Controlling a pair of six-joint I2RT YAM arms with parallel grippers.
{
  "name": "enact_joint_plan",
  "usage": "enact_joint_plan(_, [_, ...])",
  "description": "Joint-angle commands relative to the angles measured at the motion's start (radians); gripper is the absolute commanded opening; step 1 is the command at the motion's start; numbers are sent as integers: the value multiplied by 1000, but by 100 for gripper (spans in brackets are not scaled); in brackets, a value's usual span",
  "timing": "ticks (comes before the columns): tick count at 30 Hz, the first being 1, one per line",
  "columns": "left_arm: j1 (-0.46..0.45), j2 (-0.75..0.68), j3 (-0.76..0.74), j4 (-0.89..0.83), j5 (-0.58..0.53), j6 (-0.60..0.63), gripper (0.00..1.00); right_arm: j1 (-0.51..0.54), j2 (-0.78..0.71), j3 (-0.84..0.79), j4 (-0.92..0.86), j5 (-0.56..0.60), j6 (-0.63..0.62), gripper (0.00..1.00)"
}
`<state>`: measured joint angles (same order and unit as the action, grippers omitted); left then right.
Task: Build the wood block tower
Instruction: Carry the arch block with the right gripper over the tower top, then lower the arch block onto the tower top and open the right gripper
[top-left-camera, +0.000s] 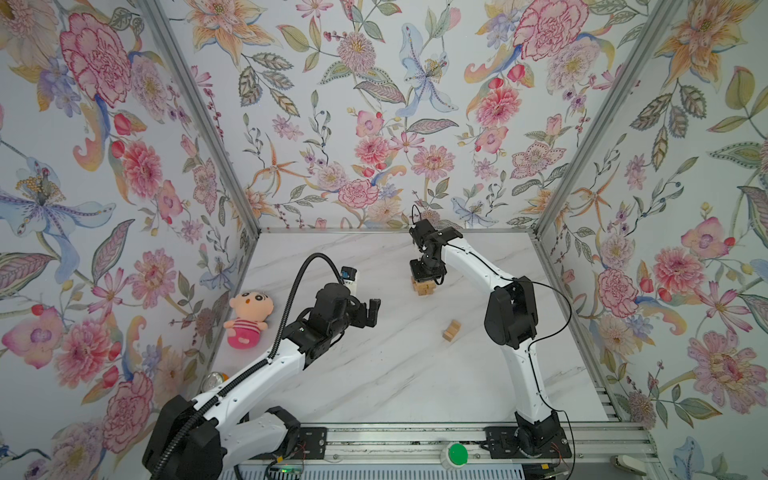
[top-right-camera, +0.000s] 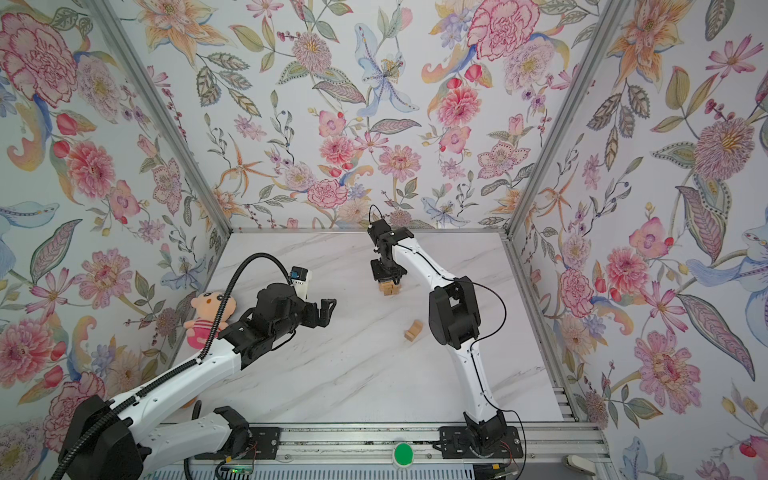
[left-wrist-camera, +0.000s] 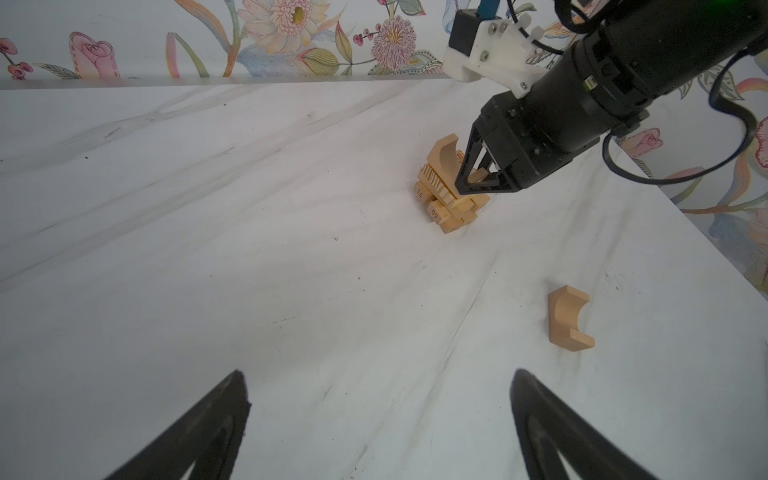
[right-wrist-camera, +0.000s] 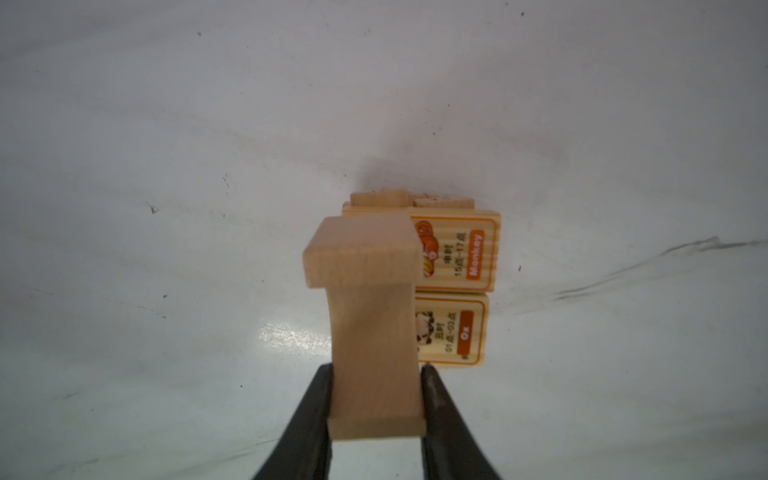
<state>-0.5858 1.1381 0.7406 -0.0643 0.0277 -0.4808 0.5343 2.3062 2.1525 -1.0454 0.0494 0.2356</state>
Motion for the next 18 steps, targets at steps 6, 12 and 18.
enact_joint_plan(6, [21, -17, -21, 30, 31, 19, 99, -7, 20, 29, -45, 33, 16, 33])
enact_joint_plan(12, [27, -23, -29, 36, 35, 20, 99, -7, 21, 34, -49, 30, 18, 35])
enact_joint_plan(18, [32, -32, -36, 37, 37, 16, 99, -8, 30, 39, -49, 20, 22, 35])
